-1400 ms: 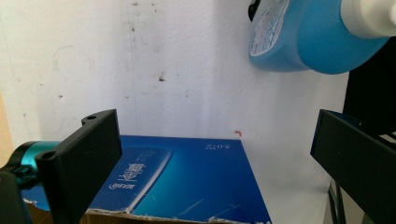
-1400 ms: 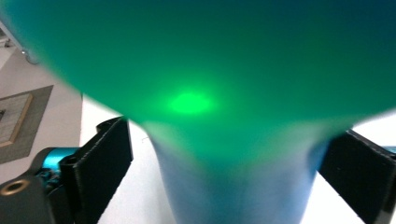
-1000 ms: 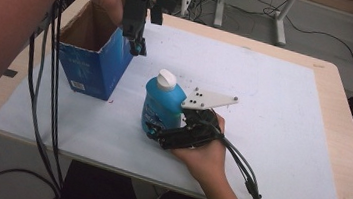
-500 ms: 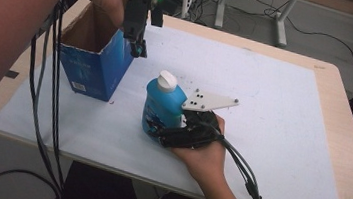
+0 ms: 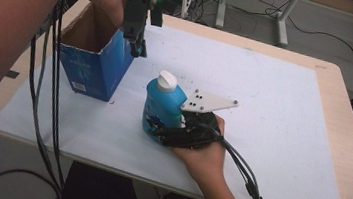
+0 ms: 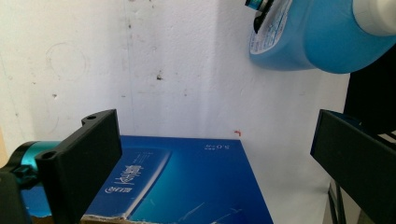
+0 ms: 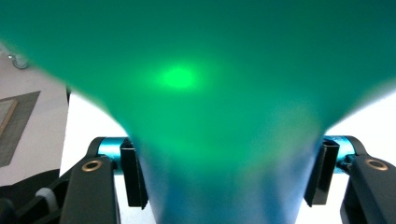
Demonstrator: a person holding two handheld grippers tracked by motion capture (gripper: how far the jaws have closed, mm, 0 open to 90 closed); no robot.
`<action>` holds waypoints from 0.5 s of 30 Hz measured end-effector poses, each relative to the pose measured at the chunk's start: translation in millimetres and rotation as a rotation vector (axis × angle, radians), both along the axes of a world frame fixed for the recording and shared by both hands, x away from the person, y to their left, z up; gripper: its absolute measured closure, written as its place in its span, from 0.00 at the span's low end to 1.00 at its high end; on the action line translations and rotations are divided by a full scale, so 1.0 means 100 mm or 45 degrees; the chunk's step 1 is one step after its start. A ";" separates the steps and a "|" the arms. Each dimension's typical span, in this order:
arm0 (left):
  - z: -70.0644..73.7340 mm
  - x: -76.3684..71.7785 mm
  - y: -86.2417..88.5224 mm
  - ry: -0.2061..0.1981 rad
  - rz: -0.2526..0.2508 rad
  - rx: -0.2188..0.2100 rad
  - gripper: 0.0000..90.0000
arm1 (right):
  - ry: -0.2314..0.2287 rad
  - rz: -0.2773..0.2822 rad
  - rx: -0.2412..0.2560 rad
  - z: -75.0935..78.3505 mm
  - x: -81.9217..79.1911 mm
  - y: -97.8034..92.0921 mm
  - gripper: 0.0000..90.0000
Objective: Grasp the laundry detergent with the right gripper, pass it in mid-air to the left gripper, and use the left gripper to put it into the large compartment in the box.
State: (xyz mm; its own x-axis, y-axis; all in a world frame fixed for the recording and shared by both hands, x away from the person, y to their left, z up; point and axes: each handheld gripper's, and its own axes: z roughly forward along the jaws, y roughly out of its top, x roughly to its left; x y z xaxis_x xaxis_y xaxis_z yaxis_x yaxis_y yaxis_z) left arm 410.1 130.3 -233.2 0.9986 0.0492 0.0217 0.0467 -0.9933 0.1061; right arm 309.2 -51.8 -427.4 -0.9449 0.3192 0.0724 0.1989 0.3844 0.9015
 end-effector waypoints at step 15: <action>-0.07 -0.05 -0.01 -0.002 0.000 0.023 0.02 | -0.053 0.023 0.010 0.00 -0.02 0.00 0.50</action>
